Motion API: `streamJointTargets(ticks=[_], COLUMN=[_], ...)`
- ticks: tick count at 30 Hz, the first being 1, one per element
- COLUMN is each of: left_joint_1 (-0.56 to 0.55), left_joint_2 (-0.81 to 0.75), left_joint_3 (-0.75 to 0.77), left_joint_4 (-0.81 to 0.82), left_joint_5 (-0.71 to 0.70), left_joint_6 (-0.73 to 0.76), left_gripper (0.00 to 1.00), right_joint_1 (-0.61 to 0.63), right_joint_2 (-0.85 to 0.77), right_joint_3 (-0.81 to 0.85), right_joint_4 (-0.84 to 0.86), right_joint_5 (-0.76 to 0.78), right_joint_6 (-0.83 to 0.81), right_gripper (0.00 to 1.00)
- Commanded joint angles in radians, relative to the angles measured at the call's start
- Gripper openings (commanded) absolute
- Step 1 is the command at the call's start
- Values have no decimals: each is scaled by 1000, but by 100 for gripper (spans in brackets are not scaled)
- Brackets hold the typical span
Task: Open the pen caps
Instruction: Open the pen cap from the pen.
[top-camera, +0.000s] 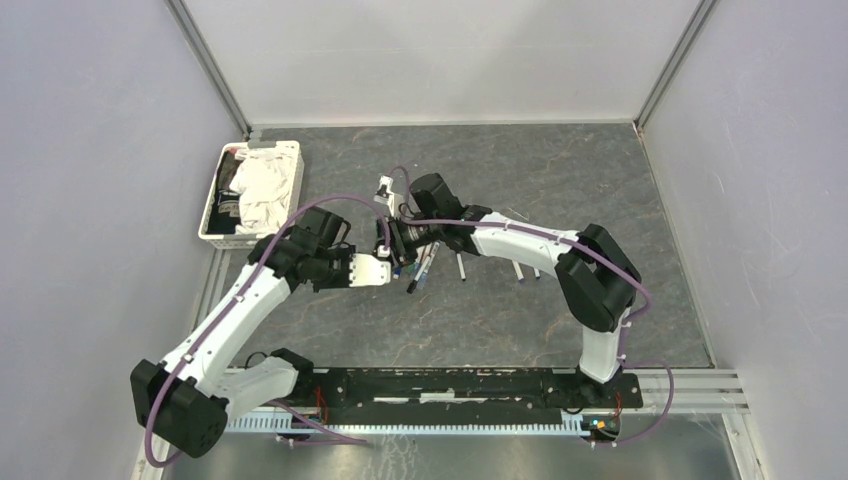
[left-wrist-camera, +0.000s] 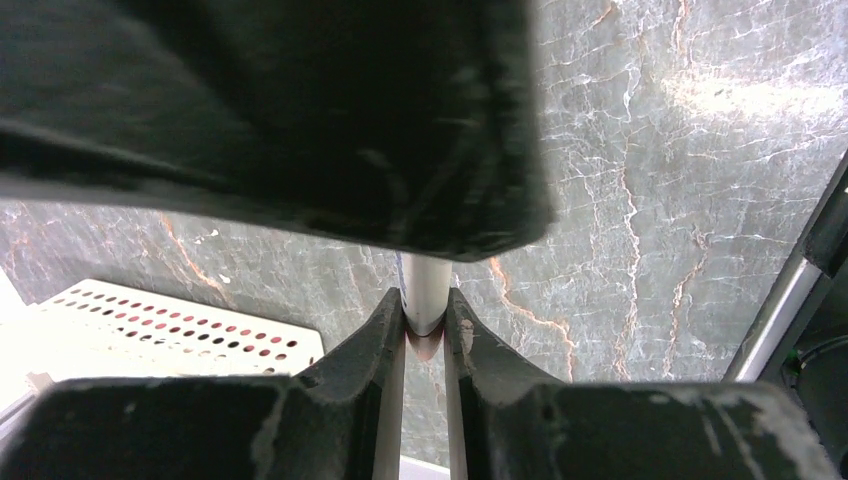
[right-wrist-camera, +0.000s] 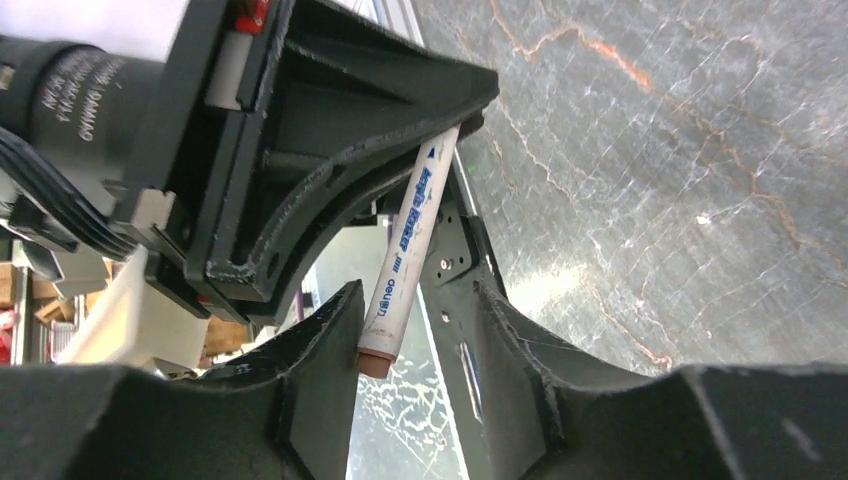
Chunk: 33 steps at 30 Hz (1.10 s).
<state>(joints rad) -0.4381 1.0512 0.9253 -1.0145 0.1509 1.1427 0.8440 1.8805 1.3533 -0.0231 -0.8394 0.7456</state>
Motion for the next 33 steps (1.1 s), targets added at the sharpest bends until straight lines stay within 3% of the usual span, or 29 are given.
streamJointTargets(ticks=[1,9,14,17,20,33], left_joint_1=[1,1,1,1,2,4], left_joint_2=[1,20,34,31,24,64], left_joint_3=[26,58,110,136,161,219], left_joint_4=[45,26,-38,-72,-102,-170], left_joint_5=[-11,38,107,154,197,382], left_joint_6=[19,20,20,25,27,-19], left_gripper=[2,2,19,44,56,66], right_joint_1=[21,22,11,-10,-36,-61], right_joint_2=[18,11,-6,-42,-102,-245], right_joint_3=[19,12,6,-56,-167,-367], right_joint_4=[-51,1,9,58,159,386], right_joint_5=[-36,-48,-60,-76,-110,-167], right_joint_6=[-57,-39,-70,-81,-57,17], right_gripper=[46,21,0,0,0,0])
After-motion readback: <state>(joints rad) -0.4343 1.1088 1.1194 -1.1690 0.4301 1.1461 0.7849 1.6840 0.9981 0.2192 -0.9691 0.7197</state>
